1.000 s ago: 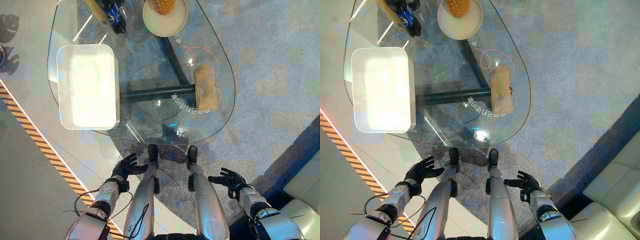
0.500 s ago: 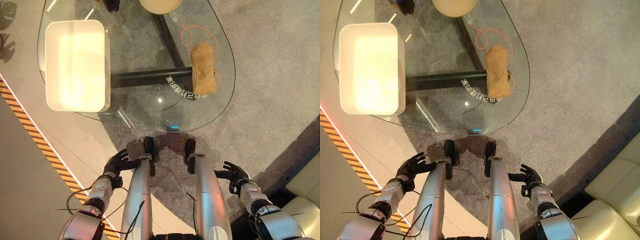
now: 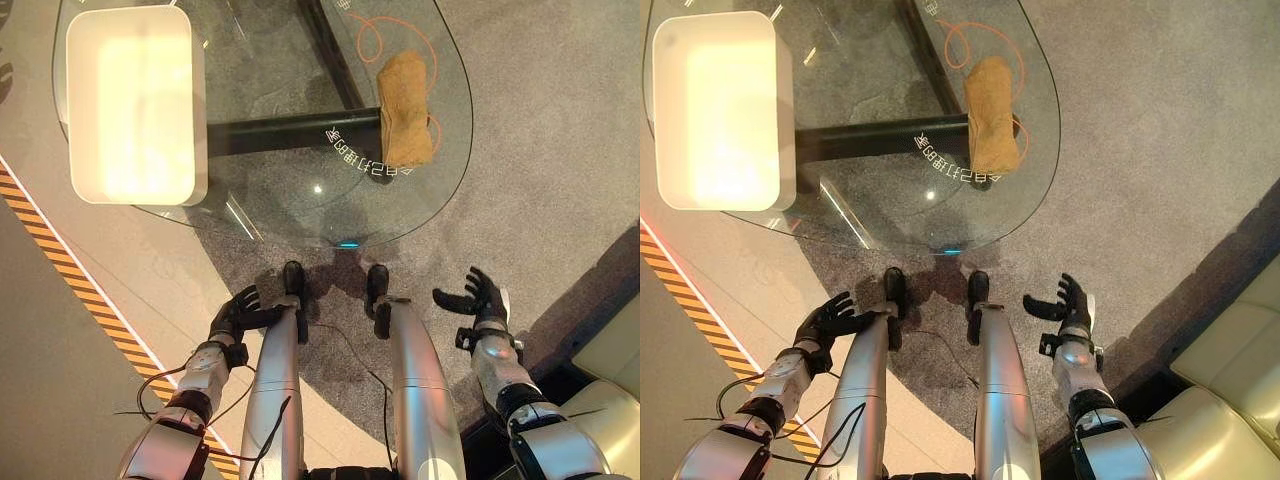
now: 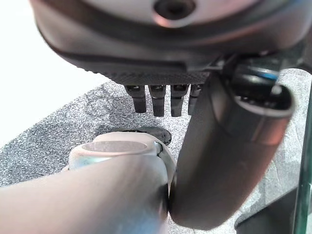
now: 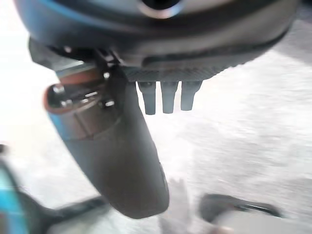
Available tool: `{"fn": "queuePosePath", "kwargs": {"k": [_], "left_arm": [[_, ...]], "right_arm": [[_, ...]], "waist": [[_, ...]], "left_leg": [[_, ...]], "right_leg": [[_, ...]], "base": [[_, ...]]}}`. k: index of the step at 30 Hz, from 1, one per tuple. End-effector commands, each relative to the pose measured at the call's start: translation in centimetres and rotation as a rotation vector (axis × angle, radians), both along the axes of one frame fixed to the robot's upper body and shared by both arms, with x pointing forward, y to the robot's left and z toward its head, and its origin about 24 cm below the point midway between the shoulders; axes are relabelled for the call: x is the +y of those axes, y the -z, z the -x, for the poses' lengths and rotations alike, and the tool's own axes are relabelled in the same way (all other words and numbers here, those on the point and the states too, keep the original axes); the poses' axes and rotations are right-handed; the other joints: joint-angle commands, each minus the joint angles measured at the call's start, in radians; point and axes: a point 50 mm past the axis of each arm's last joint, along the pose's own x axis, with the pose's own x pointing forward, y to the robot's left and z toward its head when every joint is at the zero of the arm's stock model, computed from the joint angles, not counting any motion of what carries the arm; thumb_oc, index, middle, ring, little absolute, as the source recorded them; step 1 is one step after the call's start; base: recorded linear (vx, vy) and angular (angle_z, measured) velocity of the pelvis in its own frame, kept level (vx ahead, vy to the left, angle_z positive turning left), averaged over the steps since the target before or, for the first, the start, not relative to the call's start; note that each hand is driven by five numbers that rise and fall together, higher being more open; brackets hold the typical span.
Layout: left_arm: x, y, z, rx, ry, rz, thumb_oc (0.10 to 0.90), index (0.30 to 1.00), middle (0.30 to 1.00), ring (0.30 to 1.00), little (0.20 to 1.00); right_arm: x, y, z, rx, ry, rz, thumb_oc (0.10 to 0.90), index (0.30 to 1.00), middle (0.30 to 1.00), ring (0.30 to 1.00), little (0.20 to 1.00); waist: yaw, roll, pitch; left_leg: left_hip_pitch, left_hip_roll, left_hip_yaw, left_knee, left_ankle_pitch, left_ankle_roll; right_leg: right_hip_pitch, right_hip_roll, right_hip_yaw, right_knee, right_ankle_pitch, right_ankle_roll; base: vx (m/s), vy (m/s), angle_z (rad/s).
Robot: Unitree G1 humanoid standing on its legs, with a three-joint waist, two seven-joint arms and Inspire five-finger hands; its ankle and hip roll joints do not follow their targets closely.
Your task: Wipe the table with a cloth and put it in the basket.
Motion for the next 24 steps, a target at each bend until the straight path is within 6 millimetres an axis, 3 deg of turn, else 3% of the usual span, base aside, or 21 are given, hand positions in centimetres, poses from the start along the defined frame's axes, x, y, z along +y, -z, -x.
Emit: {"fn": "queuePosePath", "kwargs": {"k": [1, 8, 9, 13, 18, 24], "left_arm": [[1.8, 2.9, 4.2, 0.135, -0.036, -0.041, 0.8, 0.9, 0.9, 0.9, 0.9], [1.7, 3.2, 4.4, 0.142, -0.023, -0.044, 0.8, 0.9, 0.9, 0.9, 0.9], [1.7, 3.3, 4.4, 0.144, -0.02, -0.044, 0.8, 0.9, 0.9, 0.9, 0.9], [1.3, 3.2, 4.2, 0.141, -0.018, -0.039, 0.8, 0.9, 0.9, 0.9, 0.9], [0.5, 3.1, 3.6, 0.135, -0.003, -0.033, 0.8, 0.9, 0.9, 0.9, 0.9], [-0.3, 3.2, 3.4, 0.133, 0.015, -0.03, 0.8, 0.9, 0.9, 0.9, 0.9]], "right_arm": [[-3.1, -5.5, -0.4, -0.245, 0.143, 0.102, 0.8, 0.9, 0.9, 0.9, 0.9], [-2.1, -13.0, -2.6, -0.508, 0.182, 0.136, 0.8, 0.9, 0.9, 0.9, 0.9], [-1.3, -14.8, -3.1, -0.57, 0.179, 0.147, 0.8, 0.9, 0.9, 0.9, 0.9], [0.5, -18.3, -3.8, -0.674, 0.161, 0.177, 0.8, 0.9, 0.9, 0.9, 0.9], [3.1, -21.5, -4.7, -0.74, 0.1, 0.183, 0.8, 0.9, 0.9, 0.9, 0.9], [5.7, -23.2, -5.4, -0.757, 0.034, 0.178, 0.8, 0.9, 0.9, 0.9, 0.9]], "waist": [[-0.002, -0.01, -0.019], [0.002, -0.003, -0.019], [0.003, 0.001, -0.019], [0.006, 0.006, -0.019], [0.013, 0.013, -0.019], [0.025, 0.022, -0.019]], "left_leg": [[0.015, -0.035, 0.027, 0.127, -0.124, 0.043], [0.026, -0.036, 0.03, 0.117, -0.126, 0.042], [0.032, -0.036, 0.032, 0.109, -0.124, 0.042], [0.042, -0.036, 0.038, 0.095, -0.123, 0.04], [0.059, -0.037, 0.047, 0.071, -0.117, 0.035], [0.084, -0.037, 0.06, 0.033, -0.106, 0.032]], "right_leg": [[0.046, -0.002, -0.016, 0.004, 0.007, 0.004], [0.052, -0.006, -0.02, -0.005, 0.004, 0.003], [0.056, -0.005, -0.02, -0.012, 0.004, 0.003], [0.064, -0.003, -0.02, -0.024, -0.001, 0.001], [0.079, 0.001, -0.021, -0.049, -0.003, -0.003], [0.101, 0.002, -0.026, -0.08, -0.006, -0.008]], "base": [[0.0, 0.0, 0.0], [0.0, 0.002, 0.03], [0.0, 0.012, 0.05], [0.0, 0.005, 0.01], [0.0, 0.0, 0.0], [0.0, 0.004, 0.01]]}}
